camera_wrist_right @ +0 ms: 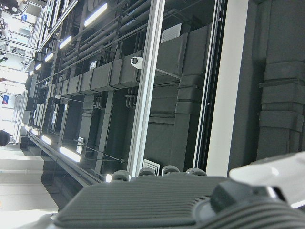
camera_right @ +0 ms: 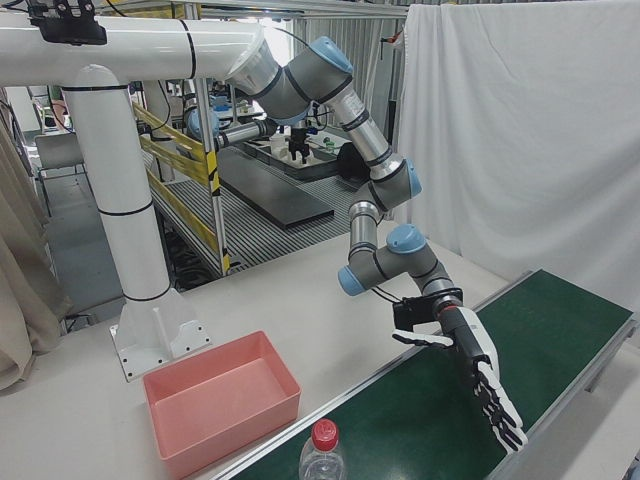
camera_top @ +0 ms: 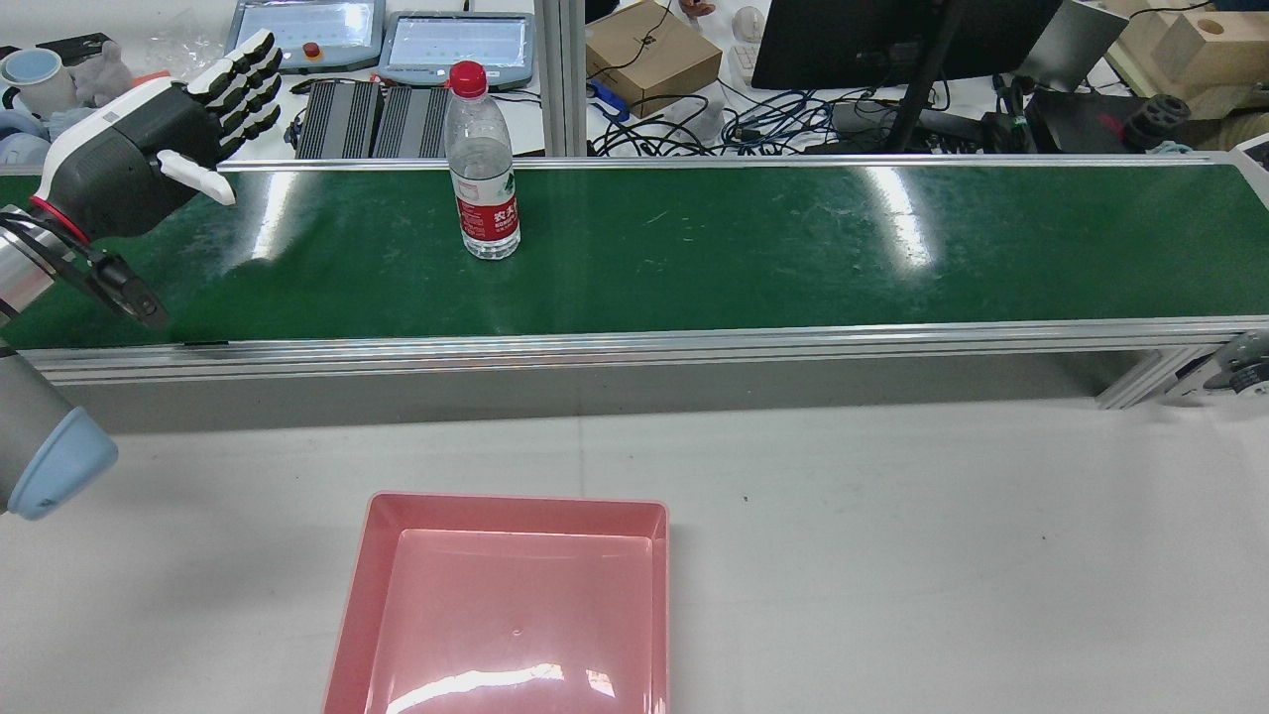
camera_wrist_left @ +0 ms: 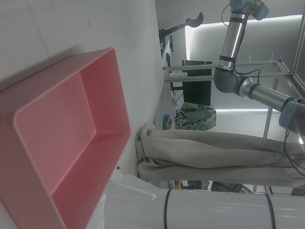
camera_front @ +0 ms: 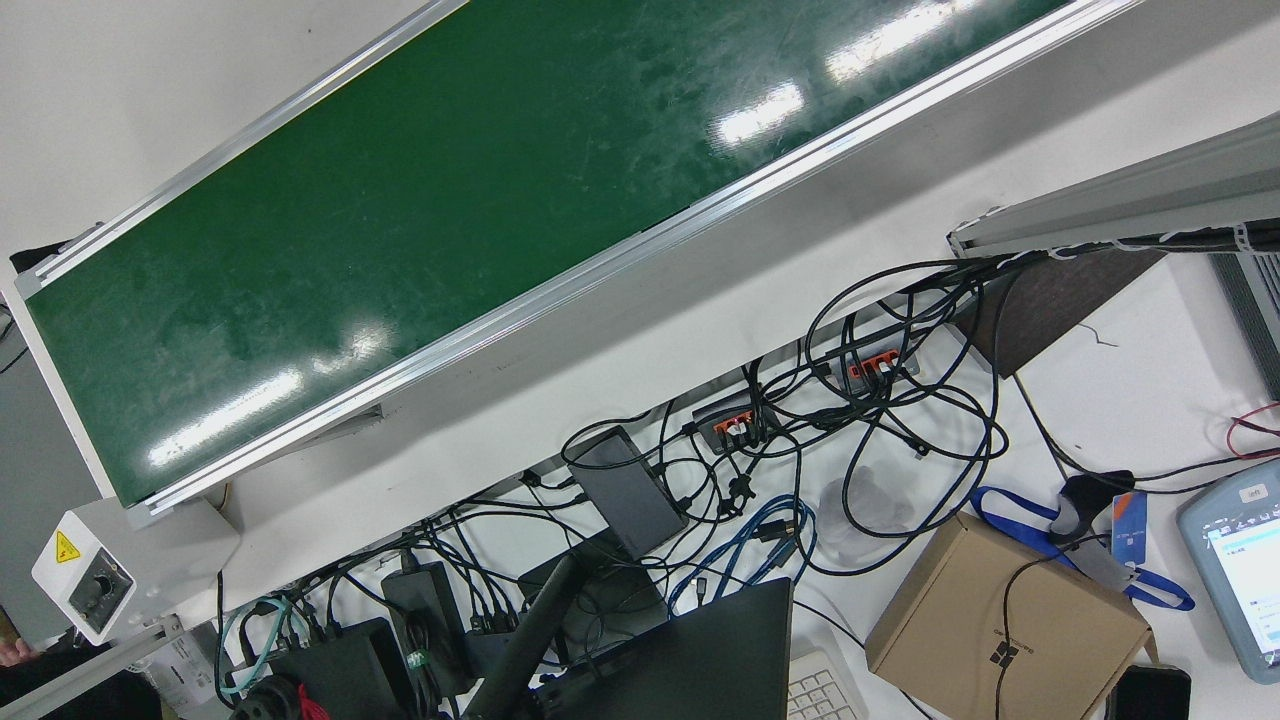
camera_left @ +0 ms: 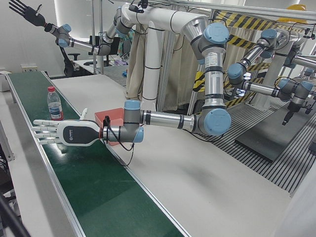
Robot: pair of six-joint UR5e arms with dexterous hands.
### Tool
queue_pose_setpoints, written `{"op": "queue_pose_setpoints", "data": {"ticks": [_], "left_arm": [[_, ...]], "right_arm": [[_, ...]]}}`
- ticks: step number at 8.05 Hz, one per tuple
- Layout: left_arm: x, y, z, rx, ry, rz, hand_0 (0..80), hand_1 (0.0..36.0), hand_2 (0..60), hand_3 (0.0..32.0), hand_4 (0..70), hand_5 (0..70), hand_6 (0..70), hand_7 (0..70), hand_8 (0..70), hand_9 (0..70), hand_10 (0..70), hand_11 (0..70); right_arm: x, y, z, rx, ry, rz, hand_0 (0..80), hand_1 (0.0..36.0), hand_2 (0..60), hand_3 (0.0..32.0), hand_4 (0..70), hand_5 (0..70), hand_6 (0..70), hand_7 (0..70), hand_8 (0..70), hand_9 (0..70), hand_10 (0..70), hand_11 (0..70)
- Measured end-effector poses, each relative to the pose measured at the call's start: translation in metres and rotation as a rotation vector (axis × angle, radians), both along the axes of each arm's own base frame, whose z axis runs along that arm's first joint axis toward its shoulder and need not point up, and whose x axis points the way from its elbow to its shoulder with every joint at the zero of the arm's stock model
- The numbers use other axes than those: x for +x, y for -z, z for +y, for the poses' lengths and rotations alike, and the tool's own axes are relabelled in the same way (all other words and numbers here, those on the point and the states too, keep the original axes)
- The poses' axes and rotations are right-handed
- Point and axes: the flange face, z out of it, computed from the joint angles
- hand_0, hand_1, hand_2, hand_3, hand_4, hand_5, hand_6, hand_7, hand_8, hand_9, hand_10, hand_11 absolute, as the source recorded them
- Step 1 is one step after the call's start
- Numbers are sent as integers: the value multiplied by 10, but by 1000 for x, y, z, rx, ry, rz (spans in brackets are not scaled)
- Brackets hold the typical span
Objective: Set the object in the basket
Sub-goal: 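Move the open left hand toward the red-capped water bottle on the belt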
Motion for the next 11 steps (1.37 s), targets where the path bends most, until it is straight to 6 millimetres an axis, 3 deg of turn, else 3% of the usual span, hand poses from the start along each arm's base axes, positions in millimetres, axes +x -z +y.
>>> {"op": "queue_pose_setpoints", "data": {"ticks": [6,11], "left_arm": [[23,16,1,6,-5,31,507,29,0,38,0,41,0,0,0,3,0,10],[42,18,5,0,-65,93,513,33,0,26,12,50,0,0,16,16,8,24]], "right_arm": [[0,0,0,0,0,0,0,0,0,0,0,0,0,0,0,0,0,0],[0,0,0,0,0,0,0,0,0,0,0,0,0,0,0,0,0,0]]}}
